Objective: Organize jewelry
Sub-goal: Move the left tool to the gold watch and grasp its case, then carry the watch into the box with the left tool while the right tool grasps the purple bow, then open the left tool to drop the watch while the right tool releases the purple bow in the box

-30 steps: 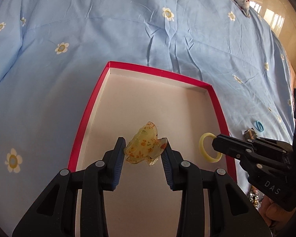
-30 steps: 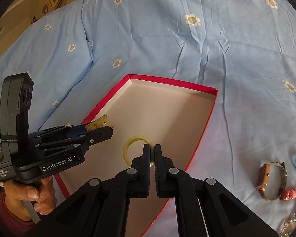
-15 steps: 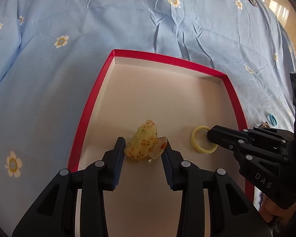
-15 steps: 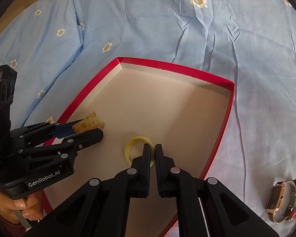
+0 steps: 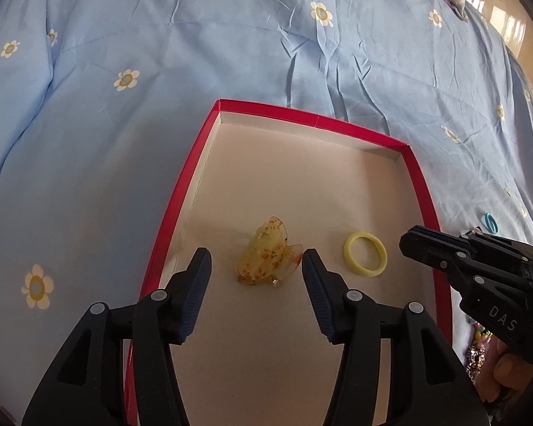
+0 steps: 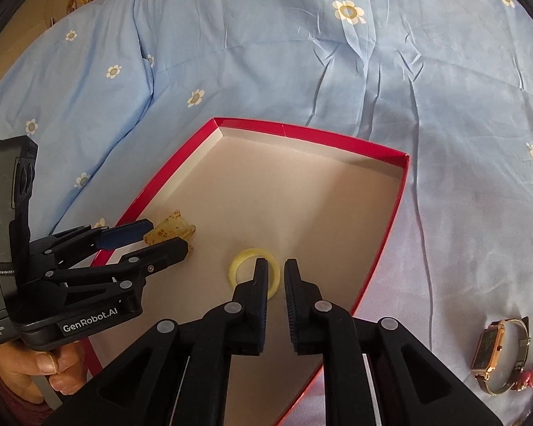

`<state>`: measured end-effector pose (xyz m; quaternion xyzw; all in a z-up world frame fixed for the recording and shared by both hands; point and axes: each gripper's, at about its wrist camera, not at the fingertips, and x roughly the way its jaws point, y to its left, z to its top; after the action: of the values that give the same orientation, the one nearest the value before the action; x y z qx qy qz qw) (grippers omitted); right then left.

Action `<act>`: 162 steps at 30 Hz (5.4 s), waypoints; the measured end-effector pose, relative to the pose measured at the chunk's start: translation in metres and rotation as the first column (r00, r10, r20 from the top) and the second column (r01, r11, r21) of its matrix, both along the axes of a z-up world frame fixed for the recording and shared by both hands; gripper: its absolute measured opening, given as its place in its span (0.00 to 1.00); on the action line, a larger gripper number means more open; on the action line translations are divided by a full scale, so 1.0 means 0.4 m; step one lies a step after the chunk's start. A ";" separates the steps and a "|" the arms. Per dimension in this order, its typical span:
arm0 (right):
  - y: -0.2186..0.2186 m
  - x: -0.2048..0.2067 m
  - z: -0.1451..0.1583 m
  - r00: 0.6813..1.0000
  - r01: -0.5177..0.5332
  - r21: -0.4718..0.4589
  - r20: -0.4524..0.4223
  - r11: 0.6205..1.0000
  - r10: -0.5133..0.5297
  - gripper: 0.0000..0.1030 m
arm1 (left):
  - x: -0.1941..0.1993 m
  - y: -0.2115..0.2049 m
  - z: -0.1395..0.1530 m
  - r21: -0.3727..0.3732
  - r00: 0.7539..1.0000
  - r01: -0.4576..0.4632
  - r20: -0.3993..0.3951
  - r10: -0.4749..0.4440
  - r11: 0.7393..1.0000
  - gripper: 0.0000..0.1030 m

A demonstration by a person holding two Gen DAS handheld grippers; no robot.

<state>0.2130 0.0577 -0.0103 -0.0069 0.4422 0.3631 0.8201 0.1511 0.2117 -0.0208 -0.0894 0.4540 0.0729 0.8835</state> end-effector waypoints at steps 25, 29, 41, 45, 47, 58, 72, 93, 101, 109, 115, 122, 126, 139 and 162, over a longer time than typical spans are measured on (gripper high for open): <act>-0.470 -0.100 0.003 0.953 0.304 0.069 -0.042 0.950 -0.301 0.35 | -0.086 -0.277 0.084 -0.156 0.986 0.154 0.096 -0.140 0.976 0.59; -0.524 -0.098 -0.002 0.940 0.339 0.064 -0.046 0.939 -0.337 0.39 | -0.069 -0.321 0.081 -0.145 0.981 0.186 0.085 -0.176 0.972 0.59; -0.675 -0.092 -0.021 0.888 0.459 0.044 -0.032 0.887 -0.458 0.39 | 0.010 -0.423 0.058 -0.140 0.968 0.250 0.052 -0.245 0.958 0.59; -0.705 -0.082 -0.040 0.870 0.493 0.025 -0.041 0.870 -0.491 0.39 | 0.049 -0.464 0.041 -0.141 0.963 0.269 0.036 -0.267 0.953 0.59; -0.714 -0.075 -0.050 0.865 0.500 0.016 -0.043 0.866 -0.499 0.39 | 0.069 -0.482 0.029 -0.143 0.959 0.281 0.025 -0.281 0.949 0.59; -0.731 -0.036 -0.088 0.851 0.521 0.005 -0.075 0.854 -0.519 0.39 | 0.178 -0.550 -0.030 -0.142 0.948 0.309 -0.028 -0.316 0.940 0.54; -0.713 -0.036 -0.077 0.874 0.484 0.031 -0.060 0.875 -0.482 0.11 | 0.173 -0.570 -0.053 -0.132 0.926 0.366 -0.048 -0.375 0.921 0.07; -0.575 -0.102 0.008 0.932 0.362 0.115 -0.029 0.925 -0.361 0.11 | -0.005 -0.412 0.063 -0.160 0.960 0.281 0.059 -0.275 0.946 0.07; -0.498 -0.125 0.029 0.955 0.297 0.122 -0.017 0.947 -0.297 0.11 | -0.070 -0.329 0.091 -0.146 0.970 0.237 0.089 -0.226 0.961 0.07; -0.416 -0.139 0.043 0.973 0.231 0.121 -0.007 0.966 -0.232 0.11 | -0.120 -0.250 0.101 -0.132 0.980 0.185 0.096 -0.173 0.974 0.07; -0.335 -0.148 0.057 0.985 0.168 0.122 0.004 0.978 -0.170 0.11 | -0.142 -0.185 0.105 -0.116 0.987 0.141 0.096 -0.130 0.983 0.07; -0.241 -0.155 0.071 0.994 0.102 0.127 0.013 0.987 -0.104 0.11 | -0.162 -0.110 0.091 -0.097 0.994 0.082 0.077 -0.075 0.992 0.07; -0.192 -0.155 0.078 0.997 0.067 0.131 0.015 0.989 -0.069 0.11 | -0.167 -0.070 0.081 -0.090 0.997 0.051 0.068 -0.045 0.995 0.07; -0.038 -0.104 0.041 1.000 -0.006 0.084 -0.002 0.996 0.006 0.11 | -0.122 0.015 0.021 -0.042 0.999 -0.030 0.013 0.030 0.999 0.07; 0.012 -0.055 -0.009 0.999 -0.020 0.030 -0.044 0.999 0.021 0.25 | -0.087 -0.004 -0.014 0.029 0.999 -0.029 -0.033 0.030 0.999 0.14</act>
<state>0.1912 0.0625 -0.0139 0.0088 0.4546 0.3781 0.8064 0.1162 0.2101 -0.0264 -0.0825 0.4661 0.0940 0.8758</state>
